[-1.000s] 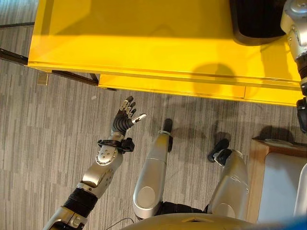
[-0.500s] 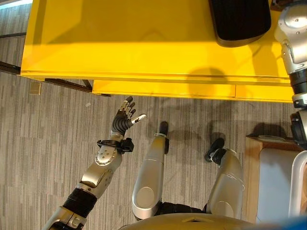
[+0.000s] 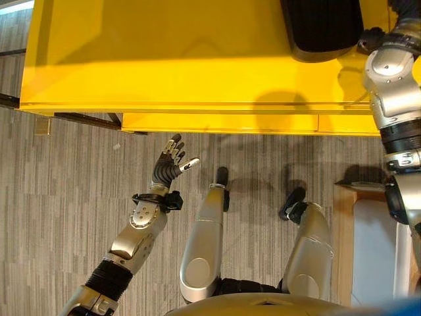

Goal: Move parts from the plastic box to the shelf.

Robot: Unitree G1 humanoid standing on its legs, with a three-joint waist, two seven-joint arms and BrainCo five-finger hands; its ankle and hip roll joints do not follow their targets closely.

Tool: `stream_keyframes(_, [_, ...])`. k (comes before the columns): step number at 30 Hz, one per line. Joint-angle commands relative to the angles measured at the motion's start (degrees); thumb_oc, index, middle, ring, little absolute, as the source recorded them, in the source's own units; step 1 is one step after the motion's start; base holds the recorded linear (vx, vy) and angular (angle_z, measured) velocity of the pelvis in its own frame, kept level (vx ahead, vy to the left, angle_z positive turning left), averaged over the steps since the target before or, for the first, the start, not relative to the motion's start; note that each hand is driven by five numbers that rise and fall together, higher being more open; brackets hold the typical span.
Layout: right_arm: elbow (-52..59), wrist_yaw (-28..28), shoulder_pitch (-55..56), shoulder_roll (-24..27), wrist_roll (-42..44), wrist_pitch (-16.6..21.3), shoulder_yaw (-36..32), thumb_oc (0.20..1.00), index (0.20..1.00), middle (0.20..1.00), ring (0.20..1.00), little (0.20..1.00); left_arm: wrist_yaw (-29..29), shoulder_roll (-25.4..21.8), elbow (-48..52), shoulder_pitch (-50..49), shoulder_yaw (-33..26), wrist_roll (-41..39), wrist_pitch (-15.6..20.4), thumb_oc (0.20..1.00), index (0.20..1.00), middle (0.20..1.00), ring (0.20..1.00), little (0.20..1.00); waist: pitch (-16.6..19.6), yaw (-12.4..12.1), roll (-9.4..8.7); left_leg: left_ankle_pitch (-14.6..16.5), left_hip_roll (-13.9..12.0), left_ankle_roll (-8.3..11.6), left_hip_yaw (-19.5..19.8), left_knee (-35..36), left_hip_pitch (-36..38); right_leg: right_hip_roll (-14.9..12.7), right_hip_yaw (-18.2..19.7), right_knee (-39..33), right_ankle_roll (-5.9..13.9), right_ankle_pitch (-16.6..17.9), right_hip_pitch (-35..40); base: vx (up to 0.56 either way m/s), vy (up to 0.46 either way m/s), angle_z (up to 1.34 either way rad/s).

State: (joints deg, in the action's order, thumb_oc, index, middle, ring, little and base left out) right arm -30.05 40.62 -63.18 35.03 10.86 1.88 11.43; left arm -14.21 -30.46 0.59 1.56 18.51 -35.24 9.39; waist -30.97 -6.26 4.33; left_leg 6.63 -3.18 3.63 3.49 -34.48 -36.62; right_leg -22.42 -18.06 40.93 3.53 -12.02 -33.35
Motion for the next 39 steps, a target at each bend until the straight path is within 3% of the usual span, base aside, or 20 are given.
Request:
stream_keyframes(1, [4.42, -0.39, 0.52, 0.18, -1.28, 3.85, -2.42, 1.0, 1.0, 1.0, 1.0, 1.0, -1.11, -1.6, 4.86, -3.39, -2.21, 1.19, 2.1, 1.0, 1.0, 1.0, 1.0, 1.0, 1.18, -0.82, -1.03, 1.37, -0.82, -0.01, -1.61, -0.06, -0.81, 1.91, 2.78, 2.99, 0.66, -8.19, 6.16, 0.0, 0.0, 0.0])
stream_keyframes(6, [4.27, -1.67, 3.76, -3.8, 0.35, 4.53, -2.73, 1.0, 1.0, 1.0, 1.0, 1.0, -0.96, -1.49, 4.66, -3.52, -1.85, 1.26, 1.98, 1.0, 1.0, 1.0, 1.0, 1.0, 1.18, -0.61, -0.97, 1.37, -0.89, -0.11, -1.64, -0.34, -1.27, 1.85, 2.74, 3.34, 0.7, -8.21, 5.74, 0.0, -0.002, -0.01])
stream_keyframes(22, [2.57, -4.31, 9.2, -9.35, 4.03, 5.53, -1.98, 1.0, 1.0, 1.0, 1.0, 1.0, -1.31, -0.97, 4.0, -4.22, -1.79, 1.41, 1.78, 1.0, 1.0, 1.0, 1.0, 1.0, 1.18, -0.63, -1.0, 1.51, -0.84, -0.38, -1.63, -0.68, -1.89, 1.67, 2.6, 3.68, 0.62, -8.28, 5.24, 0.0, 0.0, 0.0])
stream_keyframes(39, [3.03, -5.24, 11.08, -12.82, 5.84, 6.07, -0.99, 1.0, 1.0, 1.0, 1.0, 1.0, -1.89, -0.82, 3.71, -4.13, -1.61, 2.23, 1.53, 1.0, 1.0, 1.0, 1.0, 1.0, 1.18, -0.55, -1.12, 1.65, -0.89, -0.54, -1.94, -0.78, -2.03, 1.71, 2.69, 3.81, 0.58, -8.15, 4.92, 0.0, 0.0, 0.0])
